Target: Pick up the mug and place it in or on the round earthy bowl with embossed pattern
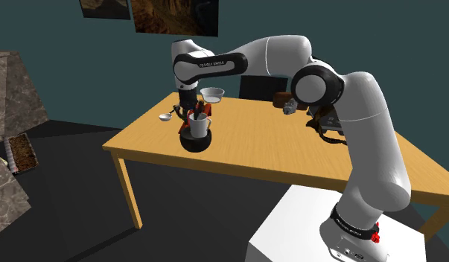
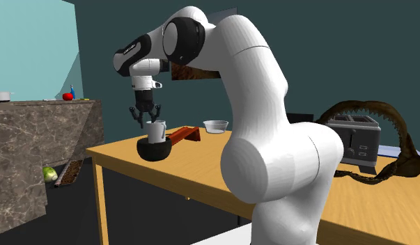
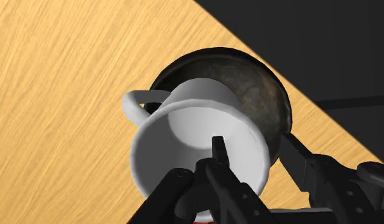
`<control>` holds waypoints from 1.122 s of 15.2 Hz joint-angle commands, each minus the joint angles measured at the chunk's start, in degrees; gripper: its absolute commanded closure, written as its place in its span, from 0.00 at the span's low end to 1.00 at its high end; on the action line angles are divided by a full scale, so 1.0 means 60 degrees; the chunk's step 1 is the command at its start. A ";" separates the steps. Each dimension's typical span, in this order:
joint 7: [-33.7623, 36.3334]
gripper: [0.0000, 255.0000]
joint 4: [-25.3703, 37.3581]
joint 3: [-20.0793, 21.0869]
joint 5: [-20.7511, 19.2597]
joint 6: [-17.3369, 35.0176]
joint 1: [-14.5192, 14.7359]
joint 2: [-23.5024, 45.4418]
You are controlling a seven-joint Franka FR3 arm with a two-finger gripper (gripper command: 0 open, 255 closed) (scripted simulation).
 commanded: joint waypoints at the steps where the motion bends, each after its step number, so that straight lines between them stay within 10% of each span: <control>1: 0.0000 0.00 0.0001 0.0000 0.0000 0.0001 0.0000 -0.0001; 17: -0.0047 0.00 0.1624 0.0005 -0.0001 -0.1371 0.0092 0.0249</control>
